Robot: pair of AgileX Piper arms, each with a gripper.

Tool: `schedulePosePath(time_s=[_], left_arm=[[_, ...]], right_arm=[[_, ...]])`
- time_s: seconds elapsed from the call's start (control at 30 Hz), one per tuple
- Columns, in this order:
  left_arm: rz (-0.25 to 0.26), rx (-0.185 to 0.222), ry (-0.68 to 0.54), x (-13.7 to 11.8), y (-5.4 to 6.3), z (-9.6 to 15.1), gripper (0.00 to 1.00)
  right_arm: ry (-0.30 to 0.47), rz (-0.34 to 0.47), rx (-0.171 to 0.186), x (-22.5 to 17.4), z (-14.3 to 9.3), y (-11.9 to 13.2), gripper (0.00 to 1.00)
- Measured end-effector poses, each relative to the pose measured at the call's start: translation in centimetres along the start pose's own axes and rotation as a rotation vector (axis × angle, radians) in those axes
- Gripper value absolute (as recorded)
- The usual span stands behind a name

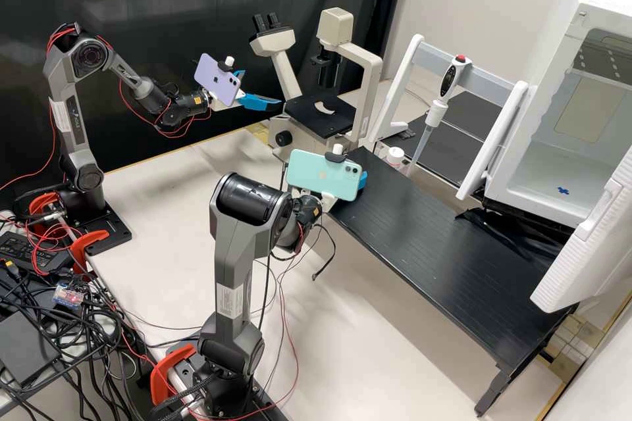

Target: Move the petri dish to the bench

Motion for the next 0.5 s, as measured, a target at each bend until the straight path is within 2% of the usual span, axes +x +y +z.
schedulePosePath(time_s=[0.17, 0.2, 0.3, 0.5], left_arm=[[0.000, 0.000, 0.000, 0.0, 0.0, 0.0, 1.00], [0.000, 0.000, 0.000, 0.0, 0.0, 0.0, 1.00], [0.000, 0.000, 0.000, 0.0, 0.0, 0.0, 1.00], [0.000, 0.000, 0.000, 0.0, 0.0, 0.0, 1.00]], right_arm=[[0.014, 0.013, -0.013, -1.0, 0.5, -0.2, 0.00], [0.017, 0.018, -0.011, -1.1, 0.5, -0.2, 1.00], [0.017, 0.023, 0.003, -1.4, 0.8, -0.3, 1.00], [0.014, 0.020, 0.002, -1.7, 0.9, -0.4, 1.00]])
